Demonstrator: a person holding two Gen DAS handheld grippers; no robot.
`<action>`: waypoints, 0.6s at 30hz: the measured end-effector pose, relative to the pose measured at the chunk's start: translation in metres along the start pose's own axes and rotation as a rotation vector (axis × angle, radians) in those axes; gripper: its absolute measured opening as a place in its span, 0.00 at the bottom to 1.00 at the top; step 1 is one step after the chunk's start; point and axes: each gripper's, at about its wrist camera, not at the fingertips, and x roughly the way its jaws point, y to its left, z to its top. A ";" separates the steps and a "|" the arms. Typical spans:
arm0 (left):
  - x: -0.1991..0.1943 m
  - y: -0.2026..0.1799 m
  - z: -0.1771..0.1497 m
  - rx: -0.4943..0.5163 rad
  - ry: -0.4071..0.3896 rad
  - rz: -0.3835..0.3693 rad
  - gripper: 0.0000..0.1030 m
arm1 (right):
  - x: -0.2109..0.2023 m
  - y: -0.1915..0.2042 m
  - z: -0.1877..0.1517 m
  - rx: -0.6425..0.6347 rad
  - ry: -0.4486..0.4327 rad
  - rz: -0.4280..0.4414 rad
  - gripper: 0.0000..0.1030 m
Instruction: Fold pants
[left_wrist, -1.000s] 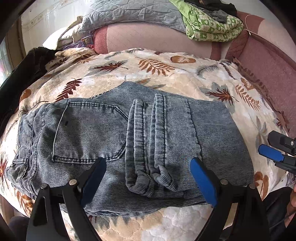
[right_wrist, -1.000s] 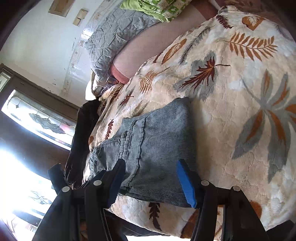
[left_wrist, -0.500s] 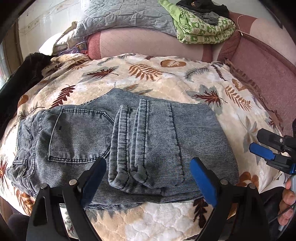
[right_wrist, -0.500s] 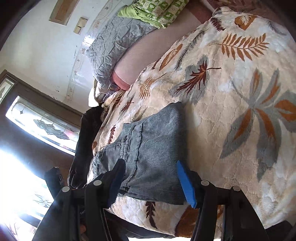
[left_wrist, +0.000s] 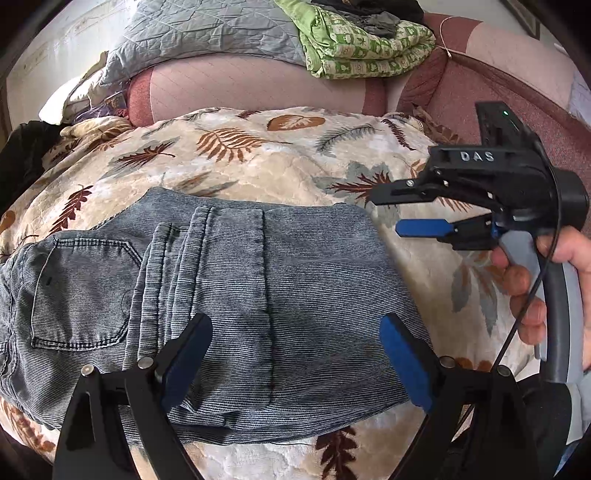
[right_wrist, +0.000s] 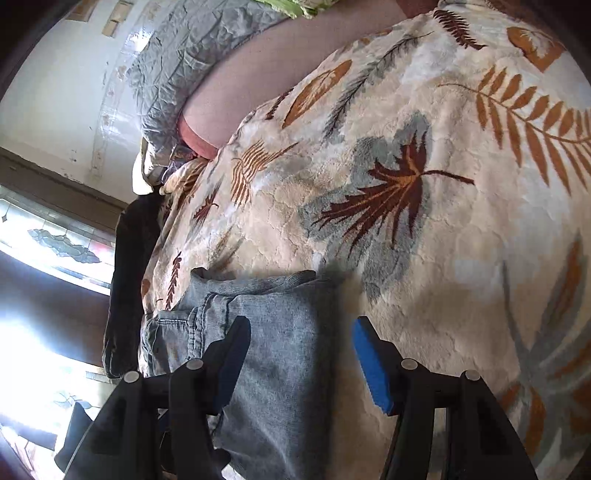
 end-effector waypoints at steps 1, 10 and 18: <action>0.005 0.000 -0.002 0.002 0.017 0.006 0.89 | 0.007 0.001 0.004 -0.007 0.012 -0.004 0.60; 0.020 0.000 -0.013 0.030 0.055 0.032 0.89 | 0.045 0.031 0.022 -0.155 0.067 -0.128 0.14; 0.029 -0.005 -0.010 0.039 0.066 0.068 0.89 | 0.069 0.042 0.016 -0.285 0.038 -0.331 0.25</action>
